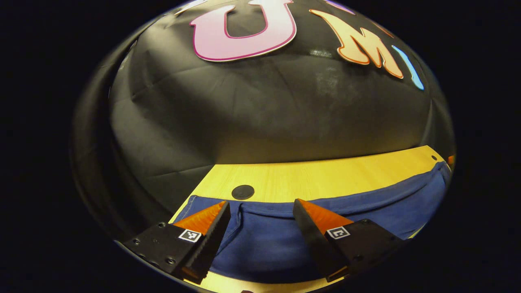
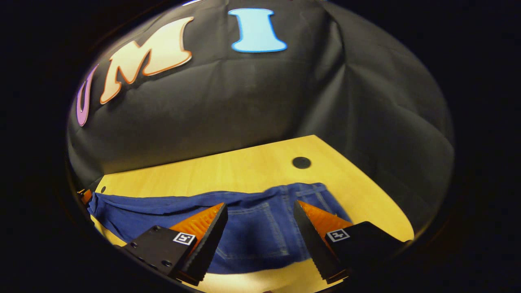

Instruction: Grasp the waist and the cuffs of the jeans and fold them to make the two legs overlap; first hold the waist and fold one-third of the jeans toward the cuffs, then hold the cuffs and fold the remaining one-third in the same direction to finish folding.

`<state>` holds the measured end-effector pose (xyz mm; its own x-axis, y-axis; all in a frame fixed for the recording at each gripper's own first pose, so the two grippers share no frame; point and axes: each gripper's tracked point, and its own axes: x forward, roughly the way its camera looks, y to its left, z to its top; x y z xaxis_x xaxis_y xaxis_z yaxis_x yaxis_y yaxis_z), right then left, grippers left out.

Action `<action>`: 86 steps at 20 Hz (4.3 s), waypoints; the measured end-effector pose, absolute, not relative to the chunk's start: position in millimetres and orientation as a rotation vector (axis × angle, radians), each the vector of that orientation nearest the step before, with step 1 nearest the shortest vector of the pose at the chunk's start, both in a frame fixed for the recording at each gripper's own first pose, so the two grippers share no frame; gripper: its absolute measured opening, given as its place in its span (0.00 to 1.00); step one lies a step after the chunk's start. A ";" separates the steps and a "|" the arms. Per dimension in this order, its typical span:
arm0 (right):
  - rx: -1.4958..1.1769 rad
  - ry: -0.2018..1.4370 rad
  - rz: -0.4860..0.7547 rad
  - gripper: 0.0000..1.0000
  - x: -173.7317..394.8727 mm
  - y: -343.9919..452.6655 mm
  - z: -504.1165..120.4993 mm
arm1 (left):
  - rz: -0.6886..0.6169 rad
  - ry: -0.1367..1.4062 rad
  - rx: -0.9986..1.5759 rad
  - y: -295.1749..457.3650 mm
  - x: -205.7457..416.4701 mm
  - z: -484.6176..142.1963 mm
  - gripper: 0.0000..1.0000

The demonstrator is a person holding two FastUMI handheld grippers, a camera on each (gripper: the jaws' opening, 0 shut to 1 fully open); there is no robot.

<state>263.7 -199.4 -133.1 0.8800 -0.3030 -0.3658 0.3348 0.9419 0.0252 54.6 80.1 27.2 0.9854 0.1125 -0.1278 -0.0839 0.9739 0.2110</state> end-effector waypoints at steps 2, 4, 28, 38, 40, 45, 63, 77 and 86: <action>0.143 0.385 -0.381 1.00 243.2 -231.0 -133.2 | 0.083 0.143 0.195 67.7 33.3 32.6 0.95; 0.179 0.427 -0.402 1.00 224.9 -252.8 -144.5 | 0.065 0.141 0.172 54.7 10.2 36.0 0.96; 0.212 0.569 -0.255 0.85 220.1 -285.6 -218.8 | 0.222 0.106 0.103 -9.4 -129.1 58.8 0.95; 0.298 0.556 -0.304 0.18 226.8 -274.5 -220.3 | 0.060 0.176 0.086 -20.4 -100.2 35.4 0.95; 0.255 0.516 -0.299 0.08 230.1 -273.8 -211.6 | 0.042 0.183 0.093 -14.3 -98.2 34.3 0.96; 0.372 0.428 -0.276 0.04 230.1 -265.1 -174.7 | 0.037 0.187 0.095 5.3 -95.8 36.0 0.95; 0.633 0.094 0.330 0.02 249.4 -27.4 5.2 | 0.011 0.164 0.044 38.0 -85.8 38.3 0.95; 0.393 0.313 0.437 0.02 260.3 180.9 -157.6 | -0.005 0.116 -0.074 59.8 -70.1 33.2 0.95; 0.220 0.428 0.365 0.03 269.3 204.5 -232.4 | 0.083 0.113 -0.084 121.3 -68.4 22.3 0.95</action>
<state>269.3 204.5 -232.4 0.8466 0.3888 -0.3635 -0.2976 0.9120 0.2824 -68.4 121.3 22.3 0.9902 0.0776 -0.1158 -0.0870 0.9931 -0.0791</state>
